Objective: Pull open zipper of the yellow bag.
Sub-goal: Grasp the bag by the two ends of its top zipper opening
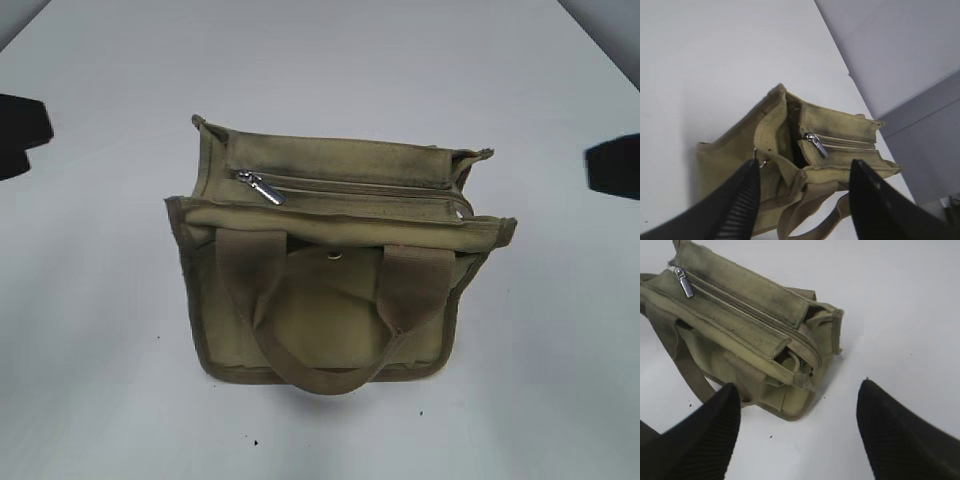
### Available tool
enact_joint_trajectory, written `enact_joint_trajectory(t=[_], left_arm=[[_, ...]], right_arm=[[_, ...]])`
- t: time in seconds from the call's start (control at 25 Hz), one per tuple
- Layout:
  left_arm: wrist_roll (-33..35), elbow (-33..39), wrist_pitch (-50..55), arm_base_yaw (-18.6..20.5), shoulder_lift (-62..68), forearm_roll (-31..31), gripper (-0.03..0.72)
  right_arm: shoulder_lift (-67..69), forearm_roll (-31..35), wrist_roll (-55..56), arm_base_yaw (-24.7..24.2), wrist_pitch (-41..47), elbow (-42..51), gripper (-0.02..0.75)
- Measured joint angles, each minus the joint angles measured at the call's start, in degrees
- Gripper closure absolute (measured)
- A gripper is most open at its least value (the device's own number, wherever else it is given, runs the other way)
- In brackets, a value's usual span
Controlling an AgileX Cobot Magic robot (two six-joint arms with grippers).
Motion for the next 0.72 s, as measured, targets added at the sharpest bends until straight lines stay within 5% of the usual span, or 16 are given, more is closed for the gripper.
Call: enact_joint_trajectory(t=[0.24, 0.72], left_arm=[[8.9, -2.0, 5.0, -0.3, 12.5, -9.8, 0.251], [9.2, -14.8, 5.7, -10.5, 30.9, -8.3, 0.251]], right_arm=[[17.6, -0.1, -6.6, 6.5, 0.3, -8.3, 0.177], [37.1, -0.4, -9.9, 15.2, 0.3, -20.7, 0.177]])
